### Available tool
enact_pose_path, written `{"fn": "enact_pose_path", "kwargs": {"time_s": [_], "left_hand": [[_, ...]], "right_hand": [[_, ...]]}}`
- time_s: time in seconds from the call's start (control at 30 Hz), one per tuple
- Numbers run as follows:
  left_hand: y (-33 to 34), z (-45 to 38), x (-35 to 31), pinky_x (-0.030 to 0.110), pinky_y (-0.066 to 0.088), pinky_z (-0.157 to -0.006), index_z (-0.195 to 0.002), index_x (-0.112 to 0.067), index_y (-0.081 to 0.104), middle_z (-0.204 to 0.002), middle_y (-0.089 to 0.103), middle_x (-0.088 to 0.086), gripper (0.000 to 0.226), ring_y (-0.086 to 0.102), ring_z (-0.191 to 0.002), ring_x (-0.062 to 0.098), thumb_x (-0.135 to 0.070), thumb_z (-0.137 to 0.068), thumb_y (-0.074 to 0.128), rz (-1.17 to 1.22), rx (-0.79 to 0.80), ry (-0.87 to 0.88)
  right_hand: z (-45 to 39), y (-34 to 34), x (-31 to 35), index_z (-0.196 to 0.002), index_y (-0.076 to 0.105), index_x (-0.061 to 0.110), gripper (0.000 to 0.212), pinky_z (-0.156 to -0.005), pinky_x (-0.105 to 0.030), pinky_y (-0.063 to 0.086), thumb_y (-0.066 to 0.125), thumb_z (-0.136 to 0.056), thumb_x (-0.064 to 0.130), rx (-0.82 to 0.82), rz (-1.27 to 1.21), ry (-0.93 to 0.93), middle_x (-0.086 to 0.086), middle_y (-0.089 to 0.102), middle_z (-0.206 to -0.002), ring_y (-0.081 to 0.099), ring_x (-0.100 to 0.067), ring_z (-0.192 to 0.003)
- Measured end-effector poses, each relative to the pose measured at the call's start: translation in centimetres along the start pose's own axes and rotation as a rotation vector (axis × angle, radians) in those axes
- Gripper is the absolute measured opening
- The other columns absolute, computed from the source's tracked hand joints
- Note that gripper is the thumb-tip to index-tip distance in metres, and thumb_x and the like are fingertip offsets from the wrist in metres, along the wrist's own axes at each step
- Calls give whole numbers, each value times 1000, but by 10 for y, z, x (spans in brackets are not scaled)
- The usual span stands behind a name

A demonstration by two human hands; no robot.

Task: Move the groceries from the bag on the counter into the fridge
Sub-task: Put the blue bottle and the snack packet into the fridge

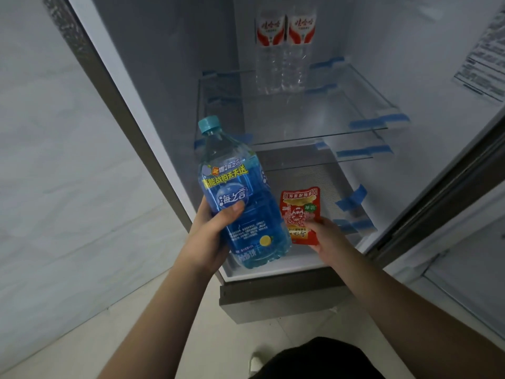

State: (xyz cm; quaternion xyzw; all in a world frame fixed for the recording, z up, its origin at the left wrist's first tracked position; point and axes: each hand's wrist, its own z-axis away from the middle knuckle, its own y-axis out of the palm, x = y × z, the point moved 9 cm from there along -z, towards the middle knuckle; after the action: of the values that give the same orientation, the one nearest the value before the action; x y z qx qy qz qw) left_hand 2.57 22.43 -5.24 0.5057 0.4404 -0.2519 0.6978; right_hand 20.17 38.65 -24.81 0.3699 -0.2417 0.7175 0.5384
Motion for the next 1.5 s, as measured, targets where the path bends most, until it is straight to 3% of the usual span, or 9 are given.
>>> {"fn": "enact_pose_path", "kwargs": {"time_s": [0.07, 0.2, 0.43, 0.63, 0.87, 1.07, 1.17, 1.33, 1.5], "left_hand": [[1, -6, -3, 46, 53, -89, -138, -4, 41, -126, 60, 18, 101, 59, -116, 38, -37, -56, 92, 4, 8, 6], [3, -15, -8, 42, 54, -86, -134, -7, 45, -122, 63, 14, 96, 61, -115, 37, -36, -56, 92, -3, -2, 24], [5, -21, -11, 42, 55, -83, -132, -4, 47, -120, 64, 17, 94, 62, -112, 38, -36, -55, 92, -2, -56, 54], [0, -24, -10, 41, 55, -82, -131, -8, 49, -118, 65, 14, 92, 64, -110, 36, -37, -55, 92, 19, -134, 84], [-6, -23, -7, 41, 55, -83, -134, -5, 45, -118, 64, 15, 97, 63, -110, 38, -36, -55, 92, 28, -185, 95], [-2, -29, -5, 42, 55, -84, -134, -7, 45, -119, 64, 15, 98, 62, -112, 39, -38, -54, 93, 25, -170, 68], [2, -35, -5, 43, 55, -83, -135, -6, 44, -122, 63, 17, 101, 61, -113, 39, -37, -53, 93, 21, -152, 50], [17, -48, -9, 44, 54, -84, -136, -1, 41, -123, 60, 23, 98, 60, -113, 43, -32, -57, 92, -3, -57, 53], [39, -67, -11, 50, 52, -89, -137, -3, 38, -128, 58, 26, 96, 58, -116, 44, -29, -62, 91, -79, 24, 64]], "right_hand": [[-8, -2, -1, -113, 61, 14, 28, -87, -44, 56, 69, -88, 24, -30, 30, 5, -10, 71, -105, 70, -26, -95], [-25, -4, 7, -106, 61, 18, 21, -60, -28, 50, 64, -91, 31, -63, 187, -16, -5, 71, -98, 70, -19, -84], [-60, 8, 27, -100, 63, 18, 15, -91, -46, 54, 69, -87, 25, 13, 134, -1, -7, 73, -102, 70, -25, -93], [-88, 33, 49, -107, 66, 12, 22, -90, -41, 55, 69, -88, 22, 103, 105, -36, -11, 73, -106, 71, -25, -93], [-74, 55, 84, -112, 57, 14, 23, -66, -25, 40, 56, -97, 32, 144, 264, -231, 1, 66, -102, 61, -19, -98], [-56, 40, 88, -125, 55, 20, 39, -80, -29, 40, 59, -93, 43, 146, 363, -342, 8, 62, -116, 55, -8, -99], [-37, 32, 95, -112, 56, 26, 15, -80, -28, 40, 53, -98, 31, 169, 342, -379, 16, 61, -100, 55, 0, -92], [10, 21, 112, -109, 64, 26, 18, -77, -28, 45, 53, -97, 34, 211, 359, -431, 4, 69, -103, 63, -16, -101], [78, 9, 162, -107, 65, 24, 26, -89, -42, 53, 45, -99, 39, 175, 258, -673, 1, 72, -99, 67, -16, -93]]}}
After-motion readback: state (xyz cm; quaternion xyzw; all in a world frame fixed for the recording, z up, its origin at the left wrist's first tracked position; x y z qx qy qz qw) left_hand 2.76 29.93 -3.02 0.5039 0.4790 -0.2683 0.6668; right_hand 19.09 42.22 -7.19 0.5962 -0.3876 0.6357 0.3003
